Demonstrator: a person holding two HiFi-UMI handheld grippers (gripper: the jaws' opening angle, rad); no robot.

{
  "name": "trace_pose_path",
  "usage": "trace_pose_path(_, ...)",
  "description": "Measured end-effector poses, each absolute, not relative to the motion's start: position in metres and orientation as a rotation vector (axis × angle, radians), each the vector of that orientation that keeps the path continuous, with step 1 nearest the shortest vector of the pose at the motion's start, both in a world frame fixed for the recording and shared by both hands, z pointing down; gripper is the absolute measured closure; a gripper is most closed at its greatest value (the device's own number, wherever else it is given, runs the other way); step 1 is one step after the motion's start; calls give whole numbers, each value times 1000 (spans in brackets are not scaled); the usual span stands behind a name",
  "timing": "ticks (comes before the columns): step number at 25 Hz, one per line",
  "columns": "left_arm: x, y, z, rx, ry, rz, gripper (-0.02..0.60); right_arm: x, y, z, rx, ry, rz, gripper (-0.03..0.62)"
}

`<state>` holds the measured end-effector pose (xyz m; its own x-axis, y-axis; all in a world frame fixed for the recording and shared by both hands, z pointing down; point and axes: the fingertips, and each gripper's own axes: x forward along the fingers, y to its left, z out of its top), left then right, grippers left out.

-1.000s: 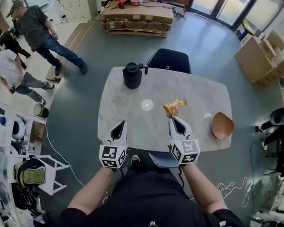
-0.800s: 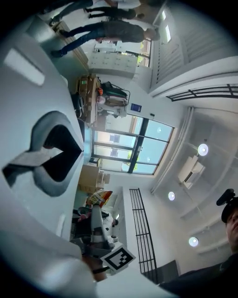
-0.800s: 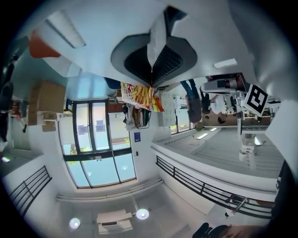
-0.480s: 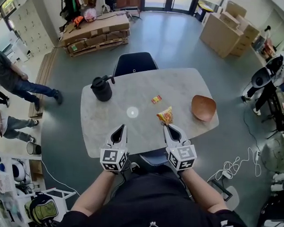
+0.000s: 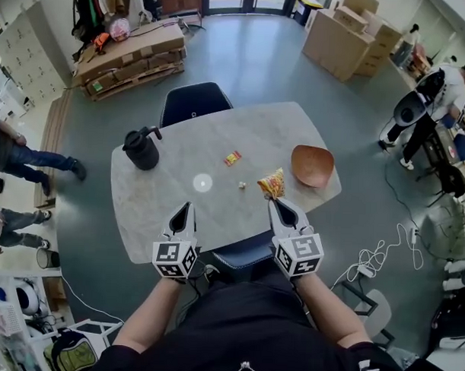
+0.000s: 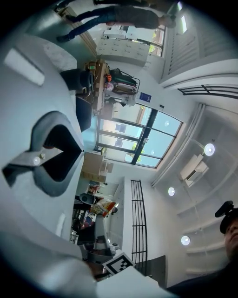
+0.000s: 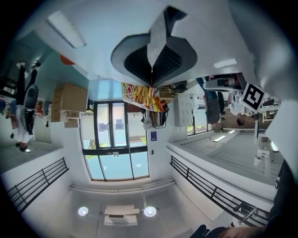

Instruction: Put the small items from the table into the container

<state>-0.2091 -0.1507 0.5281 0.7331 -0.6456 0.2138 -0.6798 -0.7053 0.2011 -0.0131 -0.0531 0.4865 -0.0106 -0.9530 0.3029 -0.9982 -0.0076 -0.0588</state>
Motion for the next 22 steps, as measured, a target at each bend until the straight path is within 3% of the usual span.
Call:
trace_pose_path(17,6,-138,529,2579,-1255,257,578,262,-54,537,2019,-2123,563,560)
trace_pose_path(22,48,-136,522,2534,-1320,254,578,304,-73,559,1883,-2144,635,560)
